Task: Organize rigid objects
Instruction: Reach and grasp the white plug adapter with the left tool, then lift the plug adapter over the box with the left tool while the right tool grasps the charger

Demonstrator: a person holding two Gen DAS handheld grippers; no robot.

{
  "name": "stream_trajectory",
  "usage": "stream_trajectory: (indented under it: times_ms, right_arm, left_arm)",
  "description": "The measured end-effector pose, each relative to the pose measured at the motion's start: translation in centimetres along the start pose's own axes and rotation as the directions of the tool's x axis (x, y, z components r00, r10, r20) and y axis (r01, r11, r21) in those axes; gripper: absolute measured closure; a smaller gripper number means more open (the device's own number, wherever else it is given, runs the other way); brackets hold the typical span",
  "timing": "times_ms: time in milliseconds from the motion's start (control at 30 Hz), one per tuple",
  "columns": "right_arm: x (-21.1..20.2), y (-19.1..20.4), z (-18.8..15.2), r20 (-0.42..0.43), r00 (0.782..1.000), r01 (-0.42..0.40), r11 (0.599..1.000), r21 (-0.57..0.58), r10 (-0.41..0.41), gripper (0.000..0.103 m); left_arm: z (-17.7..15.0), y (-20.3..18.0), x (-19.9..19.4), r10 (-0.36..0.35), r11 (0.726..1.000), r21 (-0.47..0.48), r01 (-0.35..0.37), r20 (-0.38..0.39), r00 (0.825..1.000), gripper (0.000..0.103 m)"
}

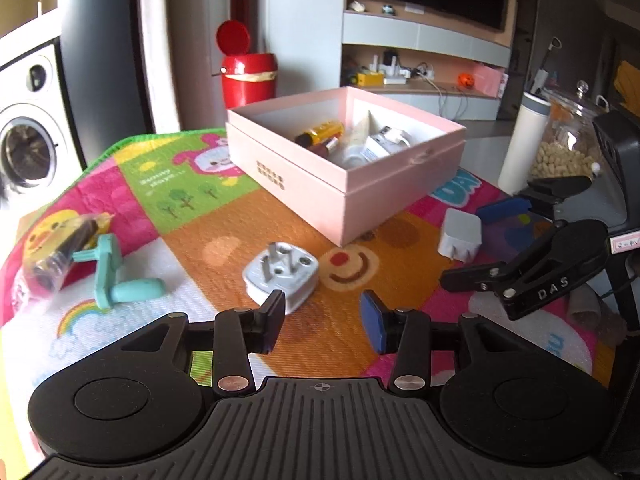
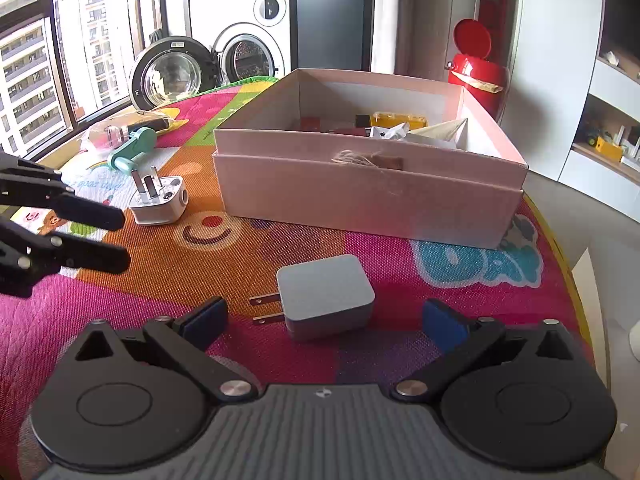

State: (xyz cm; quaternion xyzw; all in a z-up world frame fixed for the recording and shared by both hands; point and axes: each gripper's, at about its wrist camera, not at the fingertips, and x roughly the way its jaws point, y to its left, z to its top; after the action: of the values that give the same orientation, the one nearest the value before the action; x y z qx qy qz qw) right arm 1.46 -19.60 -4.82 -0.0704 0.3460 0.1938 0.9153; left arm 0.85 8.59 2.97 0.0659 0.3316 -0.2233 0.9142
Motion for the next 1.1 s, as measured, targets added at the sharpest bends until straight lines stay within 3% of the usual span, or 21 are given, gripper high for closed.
stream_trajectory:
  times_ms: [67, 133, 233, 267, 333, 467, 567, 633, 800, 967, 1100]
  right_arm:
    - [0.0, 0.0, 0.0, 0.0, 1.0, 0.0, 1.0, 0.0, 0.0, 0.0]
    - [0.0, 0.0, 0.0, 0.0, 1.0, 0.0, 1.0, 0.0, 0.0, 0.0]
    - [0.0, 0.0, 0.0, 0.0, 1.0, 0.0, 1.0, 0.0, 0.0, 0.0]
    - [0.0, 0.0, 0.0, 0.0, 1.0, 0.0, 1.0, 0.0, 0.0, 0.0]
    - [0.0, 0.0, 0.0, 0.0, 1.0, 0.0, 1.0, 0.0, 0.0, 0.0]
    - [0.0, 0.0, 0.0, 0.0, 1.0, 0.0, 1.0, 0.0, 0.0, 0.0]
    - [0.0, 0.0, 0.0, 0.0, 1.0, -0.001, 1.0, 0.001, 0.001, 0.0]
    - [0.0, 0.0, 0.0, 0.0, 1.0, -0.001, 1.0, 0.001, 0.001, 0.0]
    - [0.0, 0.0, 0.0, 0.0, 1.0, 0.0, 1.0, 0.0, 0.0, 0.0]
    - [0.0, 0.0, 0.0, 0.001, 1.0, -0.002, 1.0, 0.002, 0.002, 0.0]
    - [-0.1, 0.0, 0.0, 0.005, 1.0, -0.004, 1.0, 0.005, 0.004, 0.0]
  left_arm:
    - [0.4, 2.6, -0.5, 0.001, 0.994, -0.114, 0.005, 0.053, 0.999, 0.058]
    - [0.6, 4.9, -0.1, -0.075, 0.973, -0.212, 0.093, 0.09, 0.993, 0.058]
    - [0.4, 6.0, 1.6, -0.207, 0.954, -0.207, 0.219, 0.075, 0.975, 0.058]
    - [0.2, 5.7, 2.2, -0.21, 0.96, -0.172, 0.22, 0.078, 0.975, 0.058]
    - [0.3, 5.2, 2.7, -0.173, 0.976, -0.122, 0.183, 0.084, 0.981, 0.058]
    - [0.5, 2.5, 3.5, -0.121, 0.992, -0.026, 0.121, -0.003, 0.993, 0.054]
    - [-0.3, -0.6, 3.7, -0.074, 0.992, 0.1, 0.079, -0.054, 0.996, 0.054]
    - [-0.6, -1.8, 3.3, -0.058, 0.989, 0.131, 0.064, -0.049, 0.997, 0.054]
    - [0.1, -2.2, 2.7, 0.009, 0.993, 0.116, -0.011, 0.016, 1.0, 0.052]
    - [1.1, -1.5, 5.5, -0.006, 0.999, 0.044, 0.008, -0.051, 0.999, 0.055]
    - [1.6, -1.5, 6.3, -0.003, 1.0, -0.02, 0.002, -0.035, 0.999, 0.055]
